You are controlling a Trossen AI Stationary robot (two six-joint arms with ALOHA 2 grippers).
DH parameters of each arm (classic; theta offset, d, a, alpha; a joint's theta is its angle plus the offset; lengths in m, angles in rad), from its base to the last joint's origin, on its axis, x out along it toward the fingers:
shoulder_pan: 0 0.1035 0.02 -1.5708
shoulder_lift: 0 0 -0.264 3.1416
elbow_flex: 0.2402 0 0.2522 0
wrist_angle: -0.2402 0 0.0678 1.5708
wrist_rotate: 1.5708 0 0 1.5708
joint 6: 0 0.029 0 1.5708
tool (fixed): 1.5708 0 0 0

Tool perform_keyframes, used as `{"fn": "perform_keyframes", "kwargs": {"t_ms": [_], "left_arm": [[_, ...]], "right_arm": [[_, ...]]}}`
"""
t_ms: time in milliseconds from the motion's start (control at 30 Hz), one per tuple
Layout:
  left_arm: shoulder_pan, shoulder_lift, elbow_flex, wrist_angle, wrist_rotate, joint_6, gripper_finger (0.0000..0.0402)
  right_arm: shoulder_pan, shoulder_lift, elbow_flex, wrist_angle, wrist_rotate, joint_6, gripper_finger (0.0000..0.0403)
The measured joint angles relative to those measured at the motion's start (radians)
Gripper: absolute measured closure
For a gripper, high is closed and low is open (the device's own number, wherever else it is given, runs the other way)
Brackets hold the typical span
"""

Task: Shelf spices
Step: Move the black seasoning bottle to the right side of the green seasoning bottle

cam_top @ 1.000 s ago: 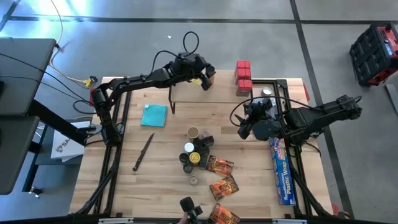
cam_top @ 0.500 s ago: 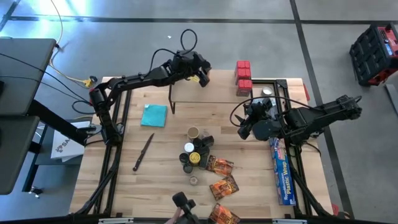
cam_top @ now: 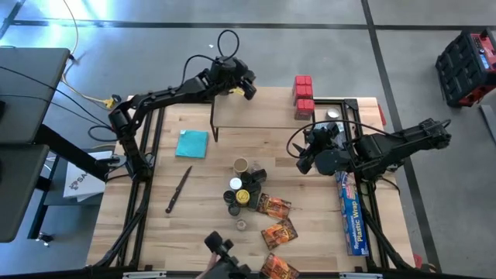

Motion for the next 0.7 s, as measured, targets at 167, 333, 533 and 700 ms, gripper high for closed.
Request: {"fn": "perform_keyframes", "kwargs": {"t_ms": [167,333,533,700], "left_arm": [[-0.008,-0.034,-0.003,-0.044,-0.051,0.004,0.0192],[-0.002,-0.072,-0.003,-0.081,-0.067,0.004,0.0192],[0.0,-0.071,-0.003,-0.124,-0.067,0.003,0.0192],[0.0,-0.071,-0.003,-0.151,-0.087,0.0,0.0192]], "right_arm": [[0.0,0.0,0.0,0.0,-0.002,0.002,0.0152],[0.0,0.0,0.0,0.0,-0.002,0.002,0.0152],[0.0,0.0,0.0,0.004,-0.004,0.002,0.0152],[0.0,0.0,0.0,0.004,-0.004,0.001,0.0152]]}}
